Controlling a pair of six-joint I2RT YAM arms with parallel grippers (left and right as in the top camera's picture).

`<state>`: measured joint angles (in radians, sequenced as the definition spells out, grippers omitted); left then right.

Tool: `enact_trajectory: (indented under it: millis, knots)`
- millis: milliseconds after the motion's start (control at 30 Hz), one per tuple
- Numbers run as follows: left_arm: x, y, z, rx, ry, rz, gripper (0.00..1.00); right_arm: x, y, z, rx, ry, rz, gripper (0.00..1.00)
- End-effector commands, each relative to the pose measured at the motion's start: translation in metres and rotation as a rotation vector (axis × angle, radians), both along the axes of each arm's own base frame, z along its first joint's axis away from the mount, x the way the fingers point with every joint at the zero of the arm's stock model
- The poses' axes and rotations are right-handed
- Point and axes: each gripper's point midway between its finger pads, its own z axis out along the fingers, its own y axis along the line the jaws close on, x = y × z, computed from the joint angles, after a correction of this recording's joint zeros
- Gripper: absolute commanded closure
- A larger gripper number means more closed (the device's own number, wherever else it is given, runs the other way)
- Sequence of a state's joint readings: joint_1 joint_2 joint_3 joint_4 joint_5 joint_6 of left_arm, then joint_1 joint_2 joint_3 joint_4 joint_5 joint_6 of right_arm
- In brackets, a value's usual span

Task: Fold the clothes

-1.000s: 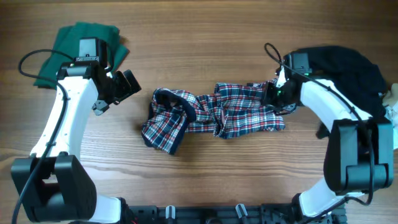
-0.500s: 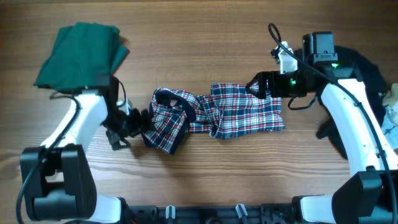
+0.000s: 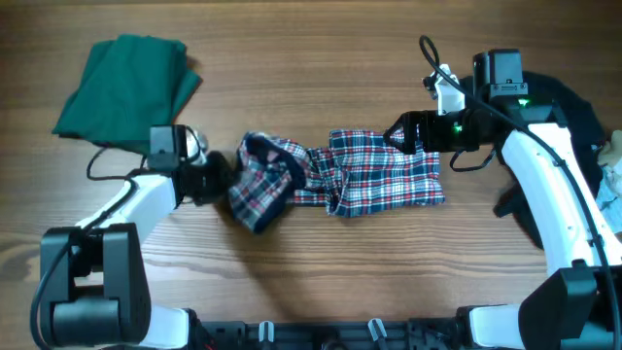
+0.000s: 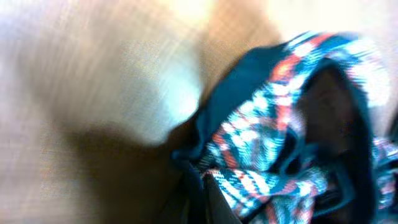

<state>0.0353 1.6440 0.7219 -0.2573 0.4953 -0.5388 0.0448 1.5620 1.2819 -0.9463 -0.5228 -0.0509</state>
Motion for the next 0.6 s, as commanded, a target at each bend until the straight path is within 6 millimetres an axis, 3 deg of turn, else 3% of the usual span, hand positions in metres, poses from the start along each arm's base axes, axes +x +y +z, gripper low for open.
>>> enact_trajectory:
  millis: [0, 133, 167, 200, 267, 300, 367, 467, 567]
  knots:
    - [0.035, 0.004, 0.018, 0.009, -0.137, 0.025, 0.96, 0.001, 0.001, 0.000, 0.001, 0.001, 0.001, 0.01]
    - [0.088, 0.006, 0.080, 0.013, -0.285, 0.025, 0.96, -0.008, 0.000, -0.015, -0.004, 0.046, -0.004, 0.03]
    - [0.098, 0.006, 0.102, 0.013, -0.303, 0.023, 0.96, -0.016, -0.004, -0.031, -0.024, 0.103, -0.041, 0.14]
    - [0.101, 0.006, 0.111, 0.014, -0.304, 0.023, 0.96, -0.020, -0.004, -0.042, -0.025, 0.129, -0.048, 0.27]
    - [0.102, 0.002, 0.130, 0.014, -0.309, 0.011, 0.96, -0.028, 0.000, -0.066, -0.021, 0.182, -0.063, 0.65]
    - [0.101, -0.005, 0.134, 0.011, -0.317, -0.006, 0.96, -0.032, 0.005, -0.078, -0.018, 0.207, -0.070, 0.72]
    - [0.096, -0.028, 0.136, 0.005, -0.324, -0.061, 0.96, -0.036, 0.018, -0.096, -0.012, 0.232, -0.071, 0.77]
    - [0.088, -0.082, 0.136, 0.064, -0.377, -0.191, 0.96, -0.042, 0.046, -0.125, -0.010, 0.249, -0.057, 0.94]
    - [0.078, -0.120, 0.138, 0.120, -0.437, -0.302, 0.96, -0.046, 0.047, -0.164, -0.058, 0.309, -0.161, 0.96]
